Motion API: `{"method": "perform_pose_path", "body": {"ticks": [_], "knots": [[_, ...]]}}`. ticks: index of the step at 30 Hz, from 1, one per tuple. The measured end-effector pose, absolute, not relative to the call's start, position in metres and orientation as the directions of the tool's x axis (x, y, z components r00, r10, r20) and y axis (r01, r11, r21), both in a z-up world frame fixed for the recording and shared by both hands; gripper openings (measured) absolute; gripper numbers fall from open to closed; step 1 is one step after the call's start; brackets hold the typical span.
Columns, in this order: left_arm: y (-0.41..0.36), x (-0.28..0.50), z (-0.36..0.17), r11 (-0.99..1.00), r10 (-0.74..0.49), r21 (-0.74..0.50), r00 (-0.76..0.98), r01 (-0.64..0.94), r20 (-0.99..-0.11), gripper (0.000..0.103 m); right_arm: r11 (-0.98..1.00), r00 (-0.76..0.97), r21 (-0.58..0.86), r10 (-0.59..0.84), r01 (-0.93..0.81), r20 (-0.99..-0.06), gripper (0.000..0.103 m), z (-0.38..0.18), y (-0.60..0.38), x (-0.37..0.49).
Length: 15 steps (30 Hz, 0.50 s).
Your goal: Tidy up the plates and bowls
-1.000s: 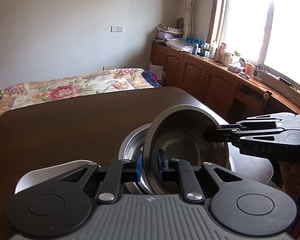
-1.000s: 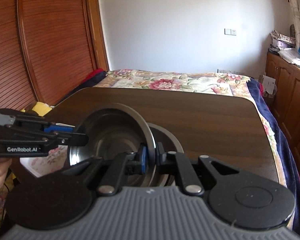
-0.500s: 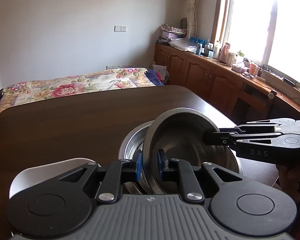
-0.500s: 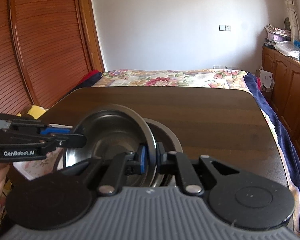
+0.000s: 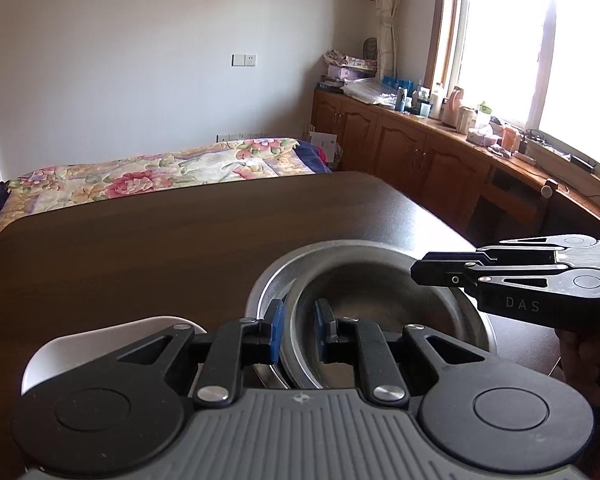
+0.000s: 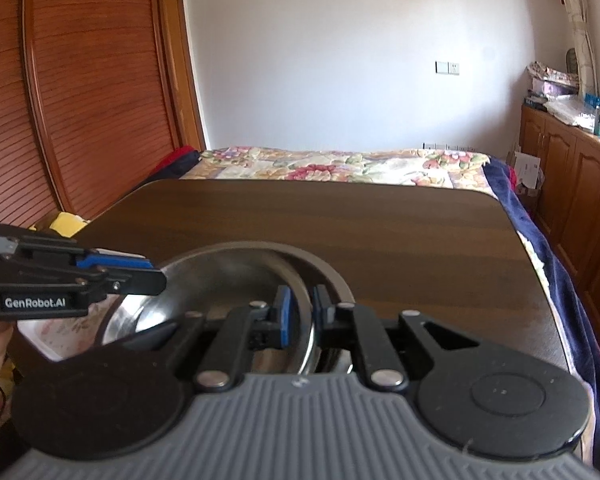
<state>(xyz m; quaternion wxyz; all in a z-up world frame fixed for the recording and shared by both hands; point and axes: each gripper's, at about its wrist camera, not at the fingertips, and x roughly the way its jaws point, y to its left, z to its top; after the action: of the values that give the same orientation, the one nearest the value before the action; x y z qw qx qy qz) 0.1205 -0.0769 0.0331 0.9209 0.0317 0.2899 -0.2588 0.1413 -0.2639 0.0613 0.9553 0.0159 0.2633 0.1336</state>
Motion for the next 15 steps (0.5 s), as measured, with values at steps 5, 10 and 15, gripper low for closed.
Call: {"method": "perform_pose_path", "body": {"ticks": [5, 10, 15], "knots": [[-0.072, 0.109, 0.039, 0.874, -0.447, -0.073, 0.737, 0.48, -0.508, 0.051, 0.967, 0.85, 0.09, 0.253, -0.239, -0.462, 0.016, 0.066, -0.266, 0.135], [-0.06, 0.09, 0.037, 0.892, -0.438, -0.103, 0.781, 0.441, -0.445, 0.077, 0.975, 0.888, 0.078, 0.221, -0.208, -0.404, 0.051, 0.06, -0.271, 0.122], [-0.057, 0.074, 0.029, 0.906, -0.411, -0.078, 0.823, 0.415, -0.392, 0.098, 0.98, 0.901, 0.068, 0.2, -0.189, -0.386, 0.054, 0.048, -0.273, 0.115]]}}
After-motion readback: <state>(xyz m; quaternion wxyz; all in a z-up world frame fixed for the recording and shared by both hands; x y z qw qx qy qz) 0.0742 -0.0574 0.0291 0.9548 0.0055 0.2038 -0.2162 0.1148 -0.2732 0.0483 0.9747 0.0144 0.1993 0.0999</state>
